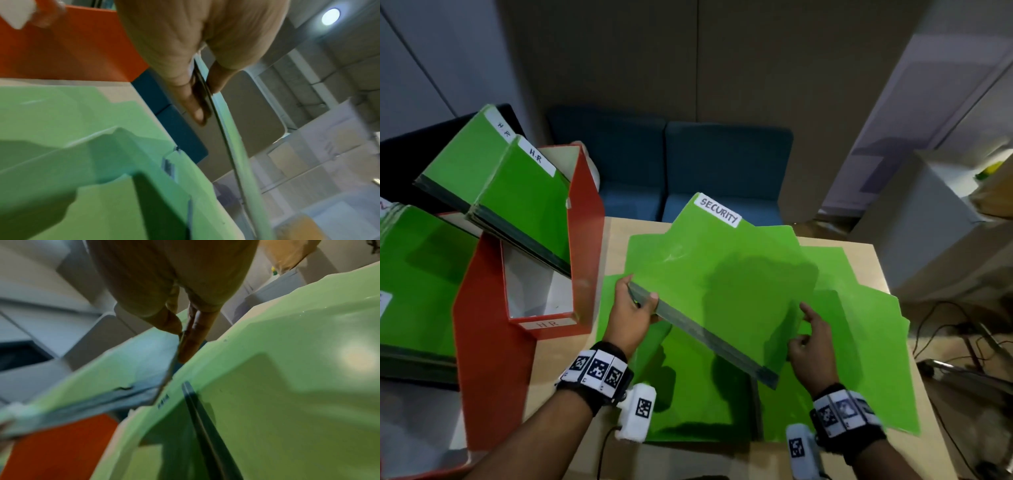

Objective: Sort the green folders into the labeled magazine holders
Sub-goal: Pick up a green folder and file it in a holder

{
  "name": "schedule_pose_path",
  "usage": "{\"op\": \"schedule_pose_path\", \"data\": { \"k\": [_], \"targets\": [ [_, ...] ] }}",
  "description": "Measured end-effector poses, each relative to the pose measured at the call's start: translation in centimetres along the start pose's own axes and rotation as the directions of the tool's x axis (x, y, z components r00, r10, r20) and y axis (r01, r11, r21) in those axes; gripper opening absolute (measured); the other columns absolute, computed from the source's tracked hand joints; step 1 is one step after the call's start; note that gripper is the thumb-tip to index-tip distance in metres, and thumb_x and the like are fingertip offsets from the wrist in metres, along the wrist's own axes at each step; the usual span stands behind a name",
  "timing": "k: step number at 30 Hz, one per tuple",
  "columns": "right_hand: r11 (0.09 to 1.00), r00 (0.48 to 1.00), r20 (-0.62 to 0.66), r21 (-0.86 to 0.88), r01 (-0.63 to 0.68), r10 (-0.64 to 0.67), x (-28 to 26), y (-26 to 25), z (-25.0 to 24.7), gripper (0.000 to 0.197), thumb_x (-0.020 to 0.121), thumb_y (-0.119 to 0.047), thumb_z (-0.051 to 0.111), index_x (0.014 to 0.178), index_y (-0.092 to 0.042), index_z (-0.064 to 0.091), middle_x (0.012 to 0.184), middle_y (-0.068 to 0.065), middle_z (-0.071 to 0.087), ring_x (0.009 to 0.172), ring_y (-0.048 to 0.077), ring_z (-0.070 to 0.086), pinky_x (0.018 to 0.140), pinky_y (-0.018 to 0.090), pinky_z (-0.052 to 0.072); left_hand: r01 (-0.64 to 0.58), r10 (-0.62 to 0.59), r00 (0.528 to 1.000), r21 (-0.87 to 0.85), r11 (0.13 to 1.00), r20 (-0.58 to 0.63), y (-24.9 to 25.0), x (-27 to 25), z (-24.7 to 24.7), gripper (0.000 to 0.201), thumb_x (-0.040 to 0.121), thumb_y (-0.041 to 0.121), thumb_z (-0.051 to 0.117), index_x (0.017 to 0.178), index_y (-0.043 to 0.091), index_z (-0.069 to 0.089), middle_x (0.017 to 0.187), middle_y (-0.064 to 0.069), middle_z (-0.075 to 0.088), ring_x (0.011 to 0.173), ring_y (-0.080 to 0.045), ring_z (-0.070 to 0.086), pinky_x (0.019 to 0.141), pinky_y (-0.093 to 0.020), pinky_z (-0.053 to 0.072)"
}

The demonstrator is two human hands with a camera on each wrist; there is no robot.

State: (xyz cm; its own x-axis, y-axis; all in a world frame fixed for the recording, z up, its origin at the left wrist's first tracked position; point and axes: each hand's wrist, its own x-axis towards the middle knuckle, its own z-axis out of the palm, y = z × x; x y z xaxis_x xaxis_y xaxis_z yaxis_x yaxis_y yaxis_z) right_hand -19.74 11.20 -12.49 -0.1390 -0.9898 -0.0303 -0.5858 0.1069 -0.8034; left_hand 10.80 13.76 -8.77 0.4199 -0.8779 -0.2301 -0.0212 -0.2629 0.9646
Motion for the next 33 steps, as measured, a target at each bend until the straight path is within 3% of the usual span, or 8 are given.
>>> {"op": "schedule_pose_path", "data": {
  "k": [3, 6, 10, 14, 19, 24, 29, 33],
  "targets": [
    [0.999, 0.987, 0.152, -0.013, -0.045, 0.047, -0.9, 1.1, 2.8, 0.071, 0.082, 0.011, 0.051, 0.137, -0.034, 0.040, 0.128, 0.015, 0.048, 0.070, 0.020, 0.057, 0.068, 0.039, 0.055, -0.162, 0.160, 0.986, -0.038, 0.986, -0.049, 3.2, -0.9, 0.8, 0.043, 0.099, 0.010, 0.050, 0.133, 0.018, 0.026, 0.105, -0.007, 0.056, 0.082, -0.007, 0.063, 0.072, -0.030, 0.058],
    [0.999, 0.950, 0.309, -0.012, -0.045, 0.047, -0.8, -0.3, 4.9, 0.056, 0.092, -0.009, 0.058, 0.139, -0.034, 0.041, 0.143, 0.011, 0.041, 0.114, 0.026, 0.055, 0.098, 0.049, 0.048, -0.321, 0.320, 0.946, -0.009, 0.947, -0.058, 5.5, -2.6, 1.7, 0.039, 0.099, 0.006, 0.047, 0.126, 0.021, 0.024, 0.087, -0.005, 0.056, 0.067, -0.005, 0.061, 0.061, -0.017, 0.052],
    [1.000, 0.909, 0.416, 0.007, 0.001, -0.004, 1.1, -5.5, 6.6, 0.056, 0.099, -0.035, 0.045, 0.149, -0.016, 0.028, 0.155, 0.005, 0.029, 0.141, 0.023, 0.030, 0.115, 0.040, 0.025, -0.494, 0.495, 0.869, 0.075, 0.866, 0.002, 7.3, -5.2, 1.7, 0.040, 0.099, 0.005, 0.046, 0.125, 0.028, 0.028, 0.075, -0.006, 0.050, 0.058, -0.010, 0.049, 0.058, -0.019, 0.046],
    [0.975, 0.948, 0.278, 0.194, 0.105, -0.157, 4.3, -12.3, 6.2, 0.053, 0.102, -0.031, 0.038, 0.148, -0.006, 0.029, 0.154, 0.008, 0.031, 0.140, 0.017, 0.031, 0.108, 0.020, 0.020, -0.640, 0.643, 0.764, 0.183, 0.746, 0.053, 9.1, -7.3, -0.4, 0.041, 0.098, 0.006, 0.046, 0.132, 0.023, 0.030, 0.086, 0.014, 0.045, 0.072, 0.001, 0.049, 0.072, -0.012, 0.040],
    [0.851, 0.943, 0.121, 0.477, 0.219, -0.311, 6.4, -19.4, 6.5, 0.022, 0.102, -0.028, 0.042, 0.110, -0.012, 0.054, 0.083, 0.000, 0.054, 0.067, 0.004, 0.047, 0.070, 0.029, 0.040, -0.610, 0.632, 0.773, 0.211, 0.764, -0.054, 10.0, -8.7, -5.5, 0.044, 0.098, 0.020, 0.045, 0.139, 0.027, 0.030, 0.087, -0.004, 0.048, 0.077, -0.018, 0.048, 0.076, -0.028, 0.042],
    [0.790, 0.925, 0.065, 0.544, 0.283, -0.375, 6.0, -25.3, 9.6, 0.018, 0.100, -0.035, 0.046, 0.105, -0.019, 0.054, 0.088, -0.010, 0.057, 0.076, 0.002, 0.050, 0.073, 0.023, 0.044, -0.524, 0.535, 0.831, 0.105, 0.845, -0.152, 10.8, -11.0, -10.0, 0.049, 0.094, 0.010, 0.057, 0.138, 0.013, 0.038, 0.105, 0.029, 0.063, 0.102, 0.006, 0.060, 0.086, -0.011, 0.046],
    [0.715, 0.854, 0.073, 0.587, 0.380, -0.514, 2.8, -32.1, 13.5, 0.017, 0.100, -0.033, 0.046, 0.105, -0.020, 0.055, 0.093, -0.014, 0.058, 0.080, -0.014, 0.052, 0.076, 0.014, 0.042, -0.525, 0.561, 0.776, 0.198, 0.828, -0.286, 10.0, -12.9, -14.7, 0.026, 0.095, 0.015, 0.057, 0.121, 0.015, 0.061, 0.114, 0.015, 0.067, 0.115, -0.005, 0.059, 0.095, -0.021, 0.047],
    [0.666, 0.722, 0.142, 0.533, 0.521, -0.678, -1.2, -36.7, 17.2, 0.043, 0.098, -0.034, 0.046, 0.138, -0.017, 0.047, 0.131, 0.005, 0.048, 0.124, 0.013, 0.045, 0.108, 0.028, 0.033, -0.495, 0.554, 0.715, 0.252, 0.832, -0.426, 10.2, -14.6, -19.3, 0.019, 0.094, 0.014, 0.057, 0.109, 0.004, 0.061, 0.094, 0.009, 0.066, 0.096, -0.006, 0.063, 0.090, -0.029, 0.050]
  ]
}}
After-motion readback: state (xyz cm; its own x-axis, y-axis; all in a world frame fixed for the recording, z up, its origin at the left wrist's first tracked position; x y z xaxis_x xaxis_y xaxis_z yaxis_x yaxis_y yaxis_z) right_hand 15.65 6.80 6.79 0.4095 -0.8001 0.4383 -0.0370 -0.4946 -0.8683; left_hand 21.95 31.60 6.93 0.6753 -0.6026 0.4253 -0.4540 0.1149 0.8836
